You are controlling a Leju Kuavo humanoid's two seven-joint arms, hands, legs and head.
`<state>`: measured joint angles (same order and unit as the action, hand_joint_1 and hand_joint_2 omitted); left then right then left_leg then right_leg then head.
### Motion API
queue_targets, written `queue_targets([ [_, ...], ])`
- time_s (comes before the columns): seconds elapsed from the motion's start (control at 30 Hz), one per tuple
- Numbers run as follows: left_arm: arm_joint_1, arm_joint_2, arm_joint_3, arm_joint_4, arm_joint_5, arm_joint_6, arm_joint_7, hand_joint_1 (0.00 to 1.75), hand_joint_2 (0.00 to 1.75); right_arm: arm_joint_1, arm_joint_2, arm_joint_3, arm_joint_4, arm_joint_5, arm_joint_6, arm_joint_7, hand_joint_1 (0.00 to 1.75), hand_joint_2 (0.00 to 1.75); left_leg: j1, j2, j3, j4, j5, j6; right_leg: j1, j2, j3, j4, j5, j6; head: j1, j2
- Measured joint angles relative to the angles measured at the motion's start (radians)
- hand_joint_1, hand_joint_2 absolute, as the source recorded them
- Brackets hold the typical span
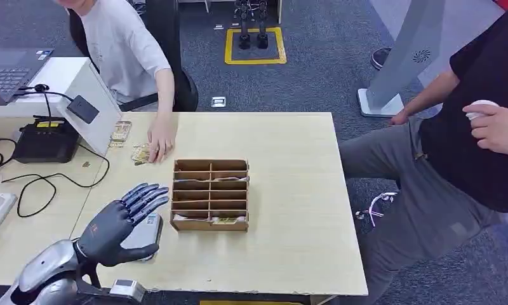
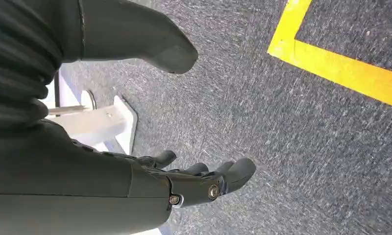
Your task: Pass the card to the sensor for recognition and then transmit it.
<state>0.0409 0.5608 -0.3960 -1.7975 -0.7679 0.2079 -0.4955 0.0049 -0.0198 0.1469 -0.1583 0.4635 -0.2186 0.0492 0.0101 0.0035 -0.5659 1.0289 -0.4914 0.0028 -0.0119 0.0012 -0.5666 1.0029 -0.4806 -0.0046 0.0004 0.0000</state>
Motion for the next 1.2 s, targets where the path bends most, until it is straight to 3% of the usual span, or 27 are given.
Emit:
queue_targets([
  [0.1,-0.039,-0.022,-0.081,0.001,-0.04,-0.016,0.062,0.0,1.75,-0.003,0.0,-0.002,0.0,-0.001,-0.002,-0.005,0.0,1.75,-0.001,-0.001,0.0,0.0,0.0,0.001,0.0,-0.001,0.0,0.0,0.0,0.0,0.0,0.0],
  [0.27,-0.104,-0.09,-0.237,0.048,-0.19,0.066,0.246,0.0,1.75,-0.009,0.0,-0.006,0.0,0.0,-0.001,0.01,0.0,1.75,-0.001,0.0,0.0,0.0,0.0,0.001,0.0,0.0,0.0,0.0,0.001,0.001,0.0,0.0],
  [0.37,-0.134,-0.114,-0.284,0.084,-0.203,0.096,0.307,0.0,1.75,-0.009,0.0,-0.006,0.0,0.002,-0.002,0.016,0.0,1.75,-0.001,0.0,0.0,0.001,0.0,0.001,0.0,0.0,0.0,0.0,0.001,0.001,0.0,0.0],
  [0.73,-0.162,-0.146,-0.313,0.165,-0.213,0.099,0.377,0.0,1.75,-0.008,0.0,-0.006,0.0,0.013,-0.005,0.019,0.0,1.75,0.0,0.0,-0.001,0.0,0.0,0.001,0.0,0.0,0.0,0.0,0.001,0.001,0.0,0.0],
  [1.2,-0.147,-0.159,-0.289,0.235,-0.22,0.102,0.391,0.0,1.75,-0.008,0.0,-0.006,0.0,0.022,-0.01,0.005,0.0,1.75,0.0,0.0,-0.001,0.0,0.0,0.001,0.0,0.0,0.0,0.0,0.001,0.001,0.0,0.0],
])
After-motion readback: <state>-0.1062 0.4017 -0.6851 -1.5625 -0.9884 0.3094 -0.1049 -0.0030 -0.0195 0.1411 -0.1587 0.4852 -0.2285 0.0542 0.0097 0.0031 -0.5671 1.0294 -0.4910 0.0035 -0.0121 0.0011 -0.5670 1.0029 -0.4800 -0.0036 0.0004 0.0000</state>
